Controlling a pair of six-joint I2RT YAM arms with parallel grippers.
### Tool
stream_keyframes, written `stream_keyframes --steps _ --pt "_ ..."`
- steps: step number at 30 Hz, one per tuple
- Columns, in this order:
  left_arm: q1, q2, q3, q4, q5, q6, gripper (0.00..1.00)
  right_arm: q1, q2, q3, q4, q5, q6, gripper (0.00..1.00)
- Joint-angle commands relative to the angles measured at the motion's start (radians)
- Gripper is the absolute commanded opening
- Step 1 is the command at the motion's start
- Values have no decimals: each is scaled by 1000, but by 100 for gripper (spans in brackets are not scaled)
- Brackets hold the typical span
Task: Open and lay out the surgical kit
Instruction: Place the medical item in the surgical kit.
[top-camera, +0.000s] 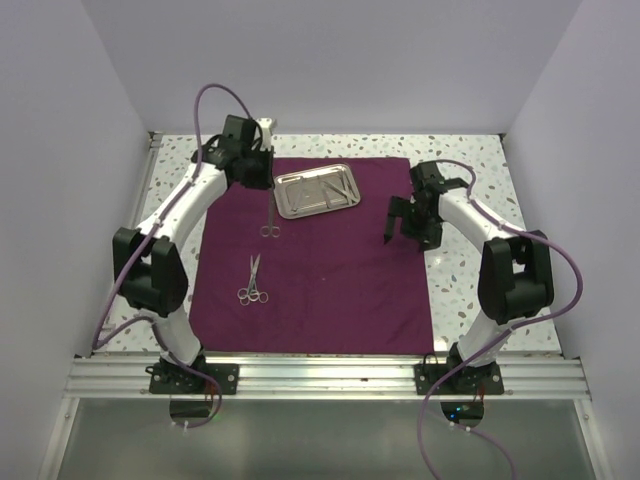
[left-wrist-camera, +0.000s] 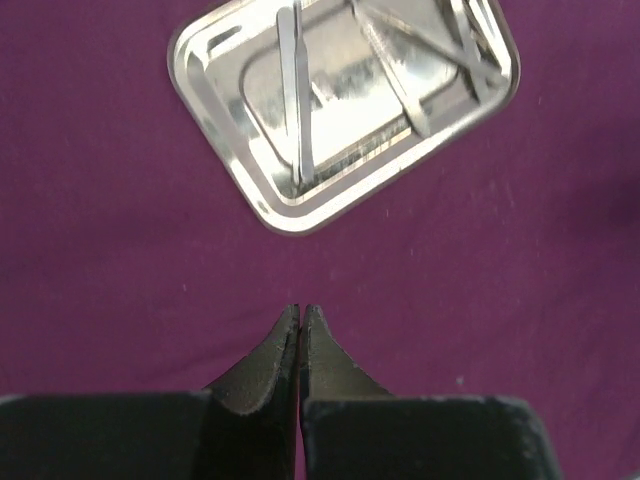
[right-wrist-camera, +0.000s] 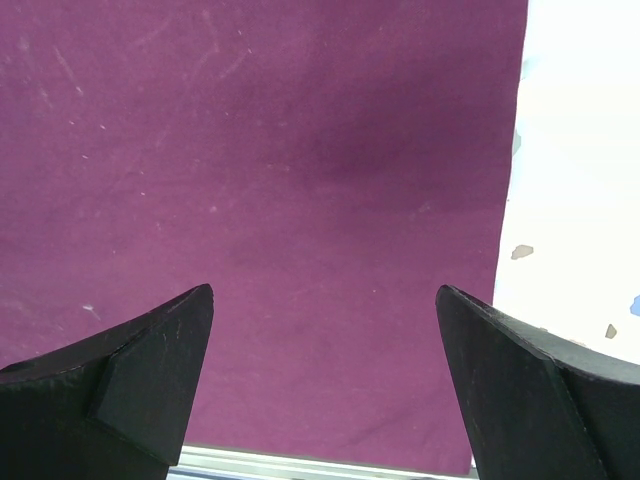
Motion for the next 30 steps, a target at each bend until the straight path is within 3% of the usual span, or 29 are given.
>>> stream_keyframes --steps 1,11,20,25,30 --pt "6 -118 -99 -64 47 0 0 -3 -52 -27 21 -25 3 97" --pt "6 -295 -395 -98 87 -6 0 -3 -89 -85 31 -31 -10 97" --pt "6 -313 -572 33 54 -26 0 -3 -95 -104 39 -39 -17 97" --pt "6 -238 -578 97 -15 -35 0 -3 -88 -101 40 -48 -15 97" --pt "6 -131 -460 93 -89 -34 4 -3 -91 -105 47 -48 -14 97"
